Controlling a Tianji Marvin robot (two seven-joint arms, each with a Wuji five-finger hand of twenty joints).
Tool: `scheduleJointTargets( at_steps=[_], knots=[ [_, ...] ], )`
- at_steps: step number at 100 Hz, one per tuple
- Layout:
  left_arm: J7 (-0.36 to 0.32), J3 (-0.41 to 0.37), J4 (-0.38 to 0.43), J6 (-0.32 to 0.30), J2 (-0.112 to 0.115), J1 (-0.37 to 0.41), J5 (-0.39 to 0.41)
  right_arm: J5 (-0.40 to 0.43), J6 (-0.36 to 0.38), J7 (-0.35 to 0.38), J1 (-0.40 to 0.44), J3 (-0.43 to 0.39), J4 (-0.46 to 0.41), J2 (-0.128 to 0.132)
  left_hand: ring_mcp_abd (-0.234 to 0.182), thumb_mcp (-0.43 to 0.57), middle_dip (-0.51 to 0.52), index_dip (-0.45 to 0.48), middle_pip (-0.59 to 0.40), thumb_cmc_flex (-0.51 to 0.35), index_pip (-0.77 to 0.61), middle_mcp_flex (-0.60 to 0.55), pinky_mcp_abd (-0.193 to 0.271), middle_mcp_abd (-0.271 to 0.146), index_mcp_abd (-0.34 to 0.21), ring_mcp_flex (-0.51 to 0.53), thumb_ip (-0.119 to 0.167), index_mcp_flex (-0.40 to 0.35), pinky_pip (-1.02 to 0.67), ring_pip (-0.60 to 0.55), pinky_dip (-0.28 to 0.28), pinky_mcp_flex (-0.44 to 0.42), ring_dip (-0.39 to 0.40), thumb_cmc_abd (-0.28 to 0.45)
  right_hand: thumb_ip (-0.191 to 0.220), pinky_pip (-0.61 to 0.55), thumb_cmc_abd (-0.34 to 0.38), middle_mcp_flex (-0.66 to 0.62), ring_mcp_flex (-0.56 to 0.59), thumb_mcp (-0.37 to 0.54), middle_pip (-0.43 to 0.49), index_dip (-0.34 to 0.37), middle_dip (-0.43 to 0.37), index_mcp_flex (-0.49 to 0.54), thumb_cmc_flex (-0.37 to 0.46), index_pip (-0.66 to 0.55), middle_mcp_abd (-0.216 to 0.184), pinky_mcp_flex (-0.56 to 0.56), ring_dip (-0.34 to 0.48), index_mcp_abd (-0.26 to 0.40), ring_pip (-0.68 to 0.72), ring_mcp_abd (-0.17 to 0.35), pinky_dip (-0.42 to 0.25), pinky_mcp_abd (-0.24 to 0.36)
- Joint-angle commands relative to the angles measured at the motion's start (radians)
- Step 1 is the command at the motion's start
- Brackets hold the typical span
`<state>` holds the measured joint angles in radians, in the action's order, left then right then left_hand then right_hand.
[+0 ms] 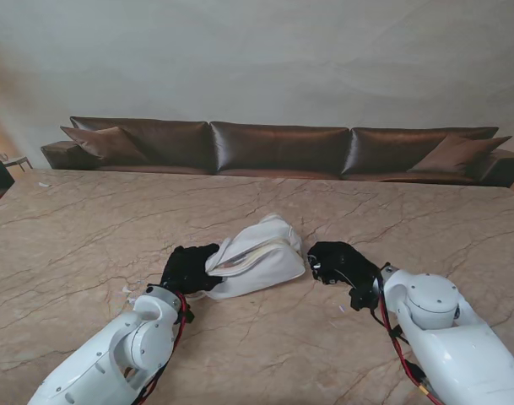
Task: Pack the cosmetics bag
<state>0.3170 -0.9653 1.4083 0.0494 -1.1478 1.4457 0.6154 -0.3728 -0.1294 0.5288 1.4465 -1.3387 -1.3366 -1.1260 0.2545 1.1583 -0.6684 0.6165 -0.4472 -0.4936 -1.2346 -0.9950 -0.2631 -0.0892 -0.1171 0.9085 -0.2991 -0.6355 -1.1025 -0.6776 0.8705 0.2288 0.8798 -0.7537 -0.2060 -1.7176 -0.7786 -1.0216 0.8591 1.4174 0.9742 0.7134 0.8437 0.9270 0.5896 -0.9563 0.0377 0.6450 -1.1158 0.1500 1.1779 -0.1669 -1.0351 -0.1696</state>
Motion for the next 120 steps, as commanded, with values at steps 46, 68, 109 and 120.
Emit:
scheduleJointTargets(
  at_steps=[46,68,109,120],
  knots=[
    [-0.007,0.012,-0.085,-0.127,-0.053,0.026,-0.156,0.014,-0.007,-0.002,0.028,-0.017,0.014,0.0,-0.057,-0.305,-0.051,-0.078,-0.266,0.153,0.117,0.027,-0.023,0.022,-0.038,0.085,0.118,-0.006,-0.103,-0.218,0.072,-0.004,0.063,0.342,0.008,-0.023,0.037,0.027,0.001,0.006,-0.006,0.071,0.016,0.062,0.015,-0.087,-0.028,0.004,-0.014,0.162,-0.001,-0.012,-0.02,0.021],
    [0.002,0.02,-0.101,-0.14,-0.052,0.018,-0.141,0.013,-0.006,-0.003,0.023,-0.012,0.025,-0.001,-0.047,-0.392,-0.03,-0.023,-0.237,0.245,0.186,0.047,-0.02,0.013,-0.016,0.035,0.187,-0.02,-0.083,-0.179,0.081,-0.035,0.063,0.549,0.009,-0.023,0.036,0.027,0.0,0.007,-0.005,0.074,0.016,0.062,0.014,-0.086,-0.028,0.004,-0.015,0.163,0.0,-0.011,-0.02,0.021],
    [0.107,0.016,-0.054,-0.059,-0.083,0.034,-0.15,-0.009,-0.024,-0.023,0.022,-0.009,0.018,-0.01,0.009,-0.139,-0.381,0.351,-0.585,-0.396,-0.045,-0.189,-0.127,-0.001,-0.136,0.255,0.181,-0.163,-0.289,-0.61,0.167,0.124,0.194,0.36,0.008,-0.024,0.046,0.03,-0.001,-0.002,-0.004,0.073,0.016,0.053,0.017,-0.078,-0.022,0.004,-0.016,0.159,0.004,-0.012,-0.021,0.021],
    [0.08,0.004,-0.003,-0.001,-0.051,0.039,-0.022,-0.004,-0.039,-0.056,0.029,-0.014,-0.01,-0.013,0.0,-0.105,-0.381,0.391,-0.607,-0.373,-0.045,-0.228,-0.129,0.0,-0.143,0.293,0.213,-0.208,-0.314,-0.659,0.162,0.158,0.207,0.367,0.007,-0.029,0.048,0.025,0.005,-0.009,0.003,0.056,0.018,0.052,0.017,-0.069,-0.018,0.007,-0.018,0.152,0.013,-0.012,-0.022,0.021]
  ],
)
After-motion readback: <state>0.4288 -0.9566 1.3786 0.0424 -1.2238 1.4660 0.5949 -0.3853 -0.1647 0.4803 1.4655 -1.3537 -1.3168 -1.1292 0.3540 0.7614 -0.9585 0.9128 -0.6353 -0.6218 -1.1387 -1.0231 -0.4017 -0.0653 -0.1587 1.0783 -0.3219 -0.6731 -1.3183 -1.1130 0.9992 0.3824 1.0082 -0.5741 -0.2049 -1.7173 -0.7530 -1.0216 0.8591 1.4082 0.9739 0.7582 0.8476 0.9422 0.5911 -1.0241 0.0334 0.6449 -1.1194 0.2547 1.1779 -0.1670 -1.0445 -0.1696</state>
